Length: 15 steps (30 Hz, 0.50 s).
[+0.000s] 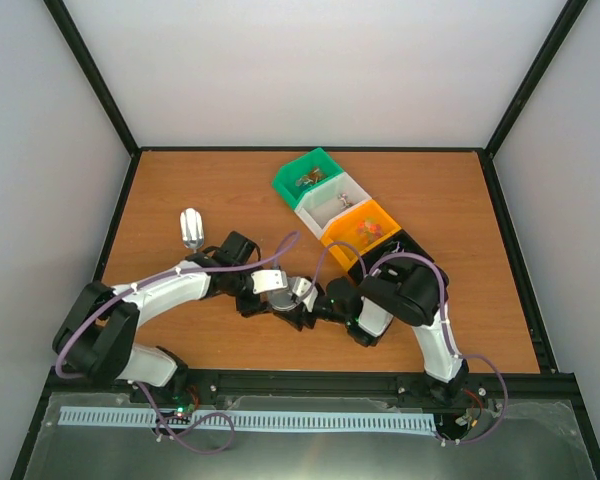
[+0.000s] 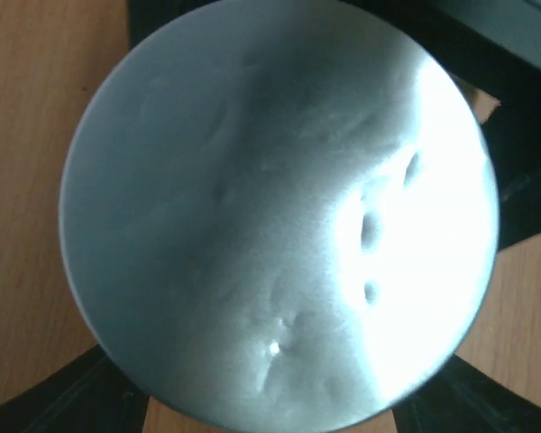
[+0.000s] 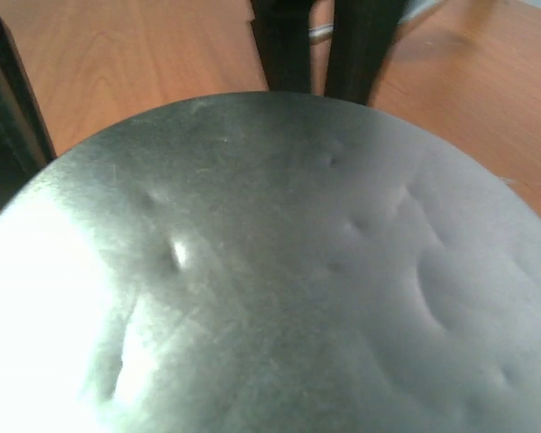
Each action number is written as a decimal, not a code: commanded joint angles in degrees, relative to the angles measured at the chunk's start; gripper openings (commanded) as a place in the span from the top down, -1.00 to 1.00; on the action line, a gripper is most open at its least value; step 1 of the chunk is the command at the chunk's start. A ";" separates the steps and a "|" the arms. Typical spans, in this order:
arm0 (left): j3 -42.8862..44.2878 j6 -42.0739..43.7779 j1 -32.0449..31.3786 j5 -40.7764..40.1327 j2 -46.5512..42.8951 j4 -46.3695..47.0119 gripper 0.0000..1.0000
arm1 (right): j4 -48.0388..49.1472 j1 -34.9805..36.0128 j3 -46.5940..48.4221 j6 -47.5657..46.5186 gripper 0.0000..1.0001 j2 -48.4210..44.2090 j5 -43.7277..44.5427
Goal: Pack the candies
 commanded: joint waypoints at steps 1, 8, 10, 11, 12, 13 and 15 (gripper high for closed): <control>-0.04 0.81 0.83 3.61 -1.94 1.38 -0.53 | 1.55 1.07 -0.99 -4.36 -0.24 1.29 -5.70; -3.20 -3.66 0.98 7.73 -10.50 5.60 -0.91 | 1.42 1.06 -0.18 -2.73 -0.26 1.78 -4.80; -2.86 -4.61 0.96 8.48 -10.33 6.34 -0.95 | 1.07 1.06 0.14 -2.36 -0.26 1.87 -4.55; -2.62 -4.54 0.92 8.74 -9.80 6.55 -0.96 | 0.98 1.06 0.21 -2.20 -0.26 1.94 -4.55; -2.17 -4.51 0.73 8.47 -9.19 6.42 -0.97 | 0.96 1.06 0.28 -2.03 -0.26 1.96 -4.50; -1.79 -4.58 0.70 8.29 -8.75 6.39 -0.99 | 0.89 1.06 0.36 -1.74 -0.27 1.96 -4.45; -1.51 -4.46 0.57 8.38 -8.30 6.56 -0.99 | 0.66 1.06 0.52 -1.56 -0.27 1.96 -4.43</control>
